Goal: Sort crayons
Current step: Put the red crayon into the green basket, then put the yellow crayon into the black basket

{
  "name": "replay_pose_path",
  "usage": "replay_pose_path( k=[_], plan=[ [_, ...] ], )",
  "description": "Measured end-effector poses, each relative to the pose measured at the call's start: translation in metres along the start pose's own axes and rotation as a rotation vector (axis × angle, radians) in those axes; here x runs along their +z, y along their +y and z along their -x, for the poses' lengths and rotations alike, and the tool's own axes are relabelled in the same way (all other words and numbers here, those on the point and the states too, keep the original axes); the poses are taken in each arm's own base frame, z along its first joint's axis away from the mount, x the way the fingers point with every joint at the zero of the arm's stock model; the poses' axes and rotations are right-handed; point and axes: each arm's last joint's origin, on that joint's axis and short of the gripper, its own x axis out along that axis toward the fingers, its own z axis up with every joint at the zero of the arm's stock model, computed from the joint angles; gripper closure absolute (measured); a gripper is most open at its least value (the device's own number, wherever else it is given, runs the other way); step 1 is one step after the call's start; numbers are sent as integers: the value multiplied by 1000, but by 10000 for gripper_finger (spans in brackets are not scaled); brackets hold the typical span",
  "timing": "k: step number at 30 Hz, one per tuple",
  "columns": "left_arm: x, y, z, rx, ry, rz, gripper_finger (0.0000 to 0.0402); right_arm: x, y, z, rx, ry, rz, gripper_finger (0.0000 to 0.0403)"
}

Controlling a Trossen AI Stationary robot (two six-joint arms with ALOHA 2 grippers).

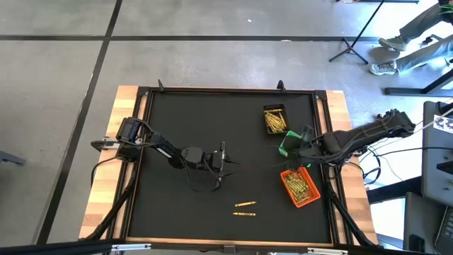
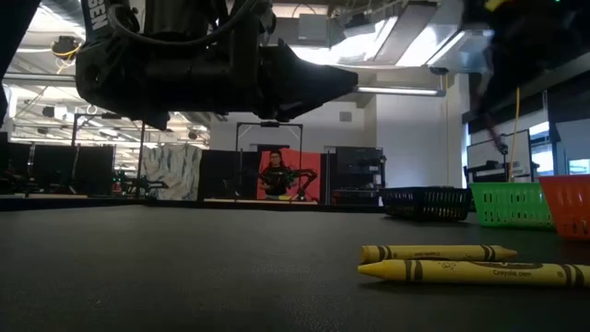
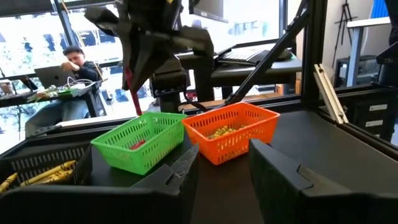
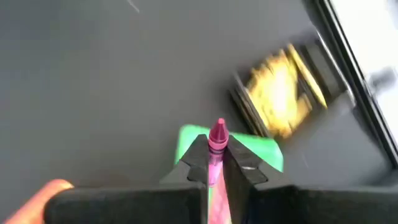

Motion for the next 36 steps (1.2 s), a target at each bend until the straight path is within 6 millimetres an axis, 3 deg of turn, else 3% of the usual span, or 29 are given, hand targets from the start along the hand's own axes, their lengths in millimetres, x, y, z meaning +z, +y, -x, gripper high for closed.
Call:
replay_pose_path(
  k=[6,15,24,27,36],
  plan=[
    [0,0,0,0,0,1,279,-15,-15,-7,-124,162,-117,385],
    [1,-5,0,-15,-6,2,279,-34,-23,-46,-43,344,-252,373],
    [2,-5,-1,-16,-8,3,279,-32,-25,-45,-3,381,-272,285],
    [2,-6,-1,-48,-7,2,279,-24,-19,-43,80,327,-264,265],
    [1,-7,-1,-75,-3,3,279,-1,40,-37,440,-167,-24,264]
  ],
)
